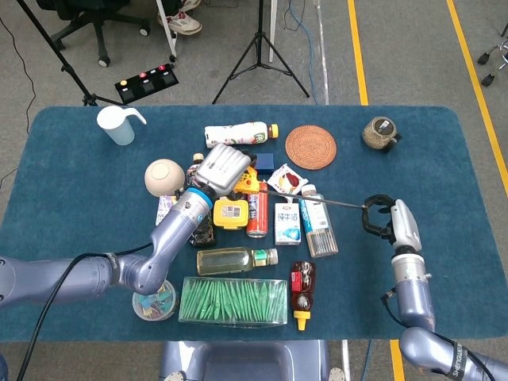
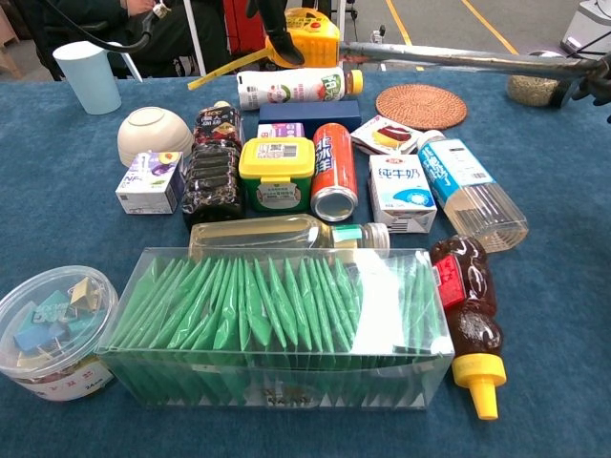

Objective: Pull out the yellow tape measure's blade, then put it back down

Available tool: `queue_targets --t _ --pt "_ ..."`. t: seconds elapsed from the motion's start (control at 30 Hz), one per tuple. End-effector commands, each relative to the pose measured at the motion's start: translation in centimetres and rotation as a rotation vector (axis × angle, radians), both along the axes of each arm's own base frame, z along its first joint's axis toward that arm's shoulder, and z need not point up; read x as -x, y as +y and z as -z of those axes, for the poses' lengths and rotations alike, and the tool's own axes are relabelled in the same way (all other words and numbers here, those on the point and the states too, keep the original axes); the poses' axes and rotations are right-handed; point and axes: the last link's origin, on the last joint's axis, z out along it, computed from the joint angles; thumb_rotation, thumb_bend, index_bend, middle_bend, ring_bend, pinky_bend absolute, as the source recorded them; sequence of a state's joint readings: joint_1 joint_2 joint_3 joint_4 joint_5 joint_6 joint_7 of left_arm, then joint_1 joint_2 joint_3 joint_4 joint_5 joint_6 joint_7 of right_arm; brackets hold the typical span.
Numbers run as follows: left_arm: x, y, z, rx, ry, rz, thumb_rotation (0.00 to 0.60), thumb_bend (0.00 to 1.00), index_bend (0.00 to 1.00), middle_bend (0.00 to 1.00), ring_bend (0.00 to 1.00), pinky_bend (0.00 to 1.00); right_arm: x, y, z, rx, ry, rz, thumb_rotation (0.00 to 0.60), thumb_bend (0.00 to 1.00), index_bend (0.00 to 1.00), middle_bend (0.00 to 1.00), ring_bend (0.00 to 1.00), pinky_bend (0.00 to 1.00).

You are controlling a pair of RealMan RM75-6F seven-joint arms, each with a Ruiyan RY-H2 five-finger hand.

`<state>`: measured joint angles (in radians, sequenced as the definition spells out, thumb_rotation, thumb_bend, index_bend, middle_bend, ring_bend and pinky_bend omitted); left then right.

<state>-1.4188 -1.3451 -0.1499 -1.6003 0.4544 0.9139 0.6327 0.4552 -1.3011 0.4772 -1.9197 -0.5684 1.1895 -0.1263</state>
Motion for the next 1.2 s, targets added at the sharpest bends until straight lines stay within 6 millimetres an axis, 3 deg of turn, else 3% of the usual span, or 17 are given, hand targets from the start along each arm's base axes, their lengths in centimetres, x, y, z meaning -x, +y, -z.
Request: queue_targets --t 0.03,0.53,1.2 --pt "0.3 0.1 -0.2 -0.005 0.001 -0.003 0.6 0.27 0.55 0.44 0.44 0.54 0.1 -0.1 0.0 0.001 0.001 0.004 0.6 0.64 0.68 0.35 0.27 0.27" --pt "2.8 1.0 -1.7 -0.039 0.022 -0.032 0.6 0.27 0.55 0.44 0.44 0.54 1.0 -0.2 -0.4 0.018 -0.007 0.028 0.6 0.65 0.69 0.36 0.28 0.28" --pt "3.7 1.2 -1.7 -0.035 0.047 -0.037 0.6 0.27 0.55 0.44 0.44 0.54 1.5 -0.4 -0.5 0.026 -0.025 0.034 0.6 0.64 0.69 0.36 0.28 0.28"
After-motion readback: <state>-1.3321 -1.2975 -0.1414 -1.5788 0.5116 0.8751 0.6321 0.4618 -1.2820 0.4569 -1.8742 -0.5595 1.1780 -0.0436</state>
